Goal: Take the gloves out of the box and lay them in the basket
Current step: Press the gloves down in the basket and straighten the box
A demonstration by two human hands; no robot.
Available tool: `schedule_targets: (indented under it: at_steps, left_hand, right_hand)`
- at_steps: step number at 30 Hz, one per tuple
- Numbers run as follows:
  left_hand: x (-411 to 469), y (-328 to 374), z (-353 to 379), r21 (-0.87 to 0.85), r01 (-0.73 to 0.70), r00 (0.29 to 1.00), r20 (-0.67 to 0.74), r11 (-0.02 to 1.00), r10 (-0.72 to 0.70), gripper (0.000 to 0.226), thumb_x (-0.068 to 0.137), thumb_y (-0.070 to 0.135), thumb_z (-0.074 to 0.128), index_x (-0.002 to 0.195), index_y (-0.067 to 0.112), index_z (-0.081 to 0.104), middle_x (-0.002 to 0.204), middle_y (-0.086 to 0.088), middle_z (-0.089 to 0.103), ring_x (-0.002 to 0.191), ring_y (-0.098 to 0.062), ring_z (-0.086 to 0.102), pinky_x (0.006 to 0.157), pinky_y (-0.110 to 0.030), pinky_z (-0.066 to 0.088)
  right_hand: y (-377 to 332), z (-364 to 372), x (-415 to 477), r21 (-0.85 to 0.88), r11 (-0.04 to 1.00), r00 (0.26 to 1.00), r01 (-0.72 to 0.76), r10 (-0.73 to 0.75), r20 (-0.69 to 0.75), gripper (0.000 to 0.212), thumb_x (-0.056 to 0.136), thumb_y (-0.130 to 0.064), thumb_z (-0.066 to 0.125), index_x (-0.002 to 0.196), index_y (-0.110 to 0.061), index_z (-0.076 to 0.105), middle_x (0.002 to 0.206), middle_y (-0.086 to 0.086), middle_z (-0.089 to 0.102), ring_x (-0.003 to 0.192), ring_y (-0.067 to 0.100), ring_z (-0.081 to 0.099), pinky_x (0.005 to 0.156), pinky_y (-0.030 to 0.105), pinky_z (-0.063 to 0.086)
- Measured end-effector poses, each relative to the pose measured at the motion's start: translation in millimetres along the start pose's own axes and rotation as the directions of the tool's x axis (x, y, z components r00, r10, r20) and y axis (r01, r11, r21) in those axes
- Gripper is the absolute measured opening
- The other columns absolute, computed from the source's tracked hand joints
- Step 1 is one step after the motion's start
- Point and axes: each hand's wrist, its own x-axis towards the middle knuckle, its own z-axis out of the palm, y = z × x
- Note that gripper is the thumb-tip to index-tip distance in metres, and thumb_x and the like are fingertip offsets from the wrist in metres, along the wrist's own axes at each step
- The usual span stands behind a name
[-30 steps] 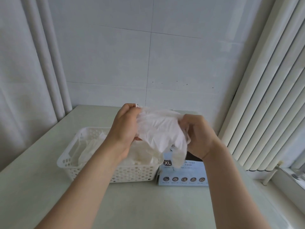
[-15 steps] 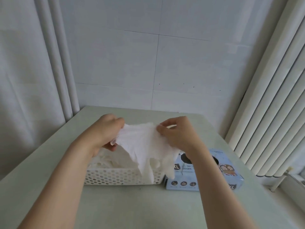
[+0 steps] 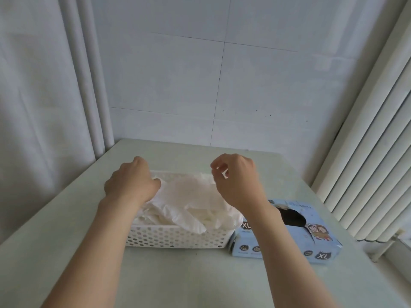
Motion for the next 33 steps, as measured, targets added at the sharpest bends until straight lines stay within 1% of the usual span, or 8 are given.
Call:
schedule_targets:
  at_steps: [3,7,13,16,20,24,29,33]
  left_hand:
    - [-1.3,5.6,-5.4,-0.02,-0.208,0.978,-0.009,0.978,0.208,0.017,0.096,0.022,0.066,0.11,0.023,0.058,0.115,-0.006,0.056,0.113,-0.033,0.053,0.088,-0.039,0.045]
    - [-8.2,15.2,-8.9,-0.216,-0.337,0.883,0.265,0.916,0.387,0.02,0.096,0.028,0.069,0.111,0.038,0.062,0.108,0.007,0.055,0.092,-0.007,0.056,0.072,-0.025,0.04]
    - [-14.7,20.1,3.9,-0.079,-0.257,0.82,0.509,0.963,0.261,0.049,0.1,0.05,0.062,0.144,0.042,0.042,0.121,0.007,0.039,0.093,-0.012,0.059,0.064,-0.024,0.043]
    - [-15.7,20.1,4.3,-0.03,-0.254,0.811,0.537,0.967,0.23,0.058,0.098,0.062,0.059,0.148,0.048,0.035,0.127,0.007,0.038,0.101,-0.016,0.065,0.086,-0.034,0.051]
    - [-19.9,26.6,2.6,0.008,-0.247,0.787,0.585,0.969,0.196,0.076,0.088,0.078,0.058,0.152,0.061,0.02,0.148,-0.001,0.034,0.11,-0.026,0.063,0.103,-0.046,0.05]
    - [-25.0,31.0,9.9,0.098,-0.25,0.8,0.581,0.963,0.149,0.088,0.082,0.09,0.05,0.153,0.067,0.003,0.164,-0.004,0.021,0.144,-0.041,0.037,0.11,-0.053,0.041]
    - [-31.9,39.5,17.8,0.152,-0.27,0.817,0.558,0.951,0.142,0.082,0.099,0.071,0.044,0.161,0.053,-0.008,0.167,-0.011,0.016,0.148,-0.043,0.026,0.11,-0.054,0.039]
    - [-31.1,42.1,20.4,0.214,-0.301,0.815,0.564,0.929,0.134,0.08,0.1,0.072,0.041,0.163,0.051,-0.005,0.168,-0.015,0.019,0.145,-0.043,0.034,0.104,-0.049,0.043]
  right_hand:
    - [-13.9,-16.6,-6.9,0.013,0.997,0.946,0.07,-0.071,0.318,0.026,0.094,-0.042,0.075,0.117,-0.031,0.075,0.105,-0.009,0.064,0.084,-0.002,0.053,0.07,0.02,0.043]
    - [-19.6,-26.8,-15.9,-0.112,0.989,0.787,0.092,-0.003,0.617,0.058,0.089,-0.038,0.078,0.144,-0.036,0.056,0.119,-0.011,0.046,0.109,0.004,0.039,0.087,0.03,0.041]
    - [-15.5,-32.5,-16.0,-0.156,0.987,0.772,0.039,0.07,0.632,0.067,0.081,-0.016,0.075,0.141,-0.039,0.057,0.121,-0.01,0.053,0.114,0.01,0.048,0.08,0.035,0.057]
    - [-8.4,-31.5,-15.3,-0.208,0.976,0.77,0.063,0.085,0.633,0.068,0.083,-0.006,0.067,0.14,-0.041,0.058,0.121,-0.015,0.05,0.124,0.013,0.044,0.085,0.031,0.042]
    - [-8.8,-31.0,-17.7,-0.237,0.971,0.716,0.034,0.142,0.684,0.071,0.086,-0.016,0.07,0.145,-0.049,0.05,0.142,-0.009,0.048,0.129,0.023,0.043,0.087,0.035,0.043]
    - [-18.1,-40.8,-15.5,-0.209,0.968,0.788,0.136,0.022,0.615,0.052,0.095,-0.04,0.069,0.146,-0.039,0.056,0.141,-0.004,0.048,0.131,0.024,0.035,0.095,0.035,0.031]
    - [-15.6,-29.8,-14.5,-0.07,0.991,0.794,0.112,-0.047,0.606,0.026,0.102,-0.024,0.064,0.123,-0.03,0.077,0.121,-0.002,0.071,0.108,0.015,0.061,0.093,0.039,0.057]
    - [-5.7,-7.9,-16.8,-0.171,0.978,0.802,0.117,0.009,0.597,0.03,0.091,-0.004,0.069,0.108,-0.027,0.08,0.111,0.001,0.065,0.106,0.014,0.056,0.087,0.041,0.06]
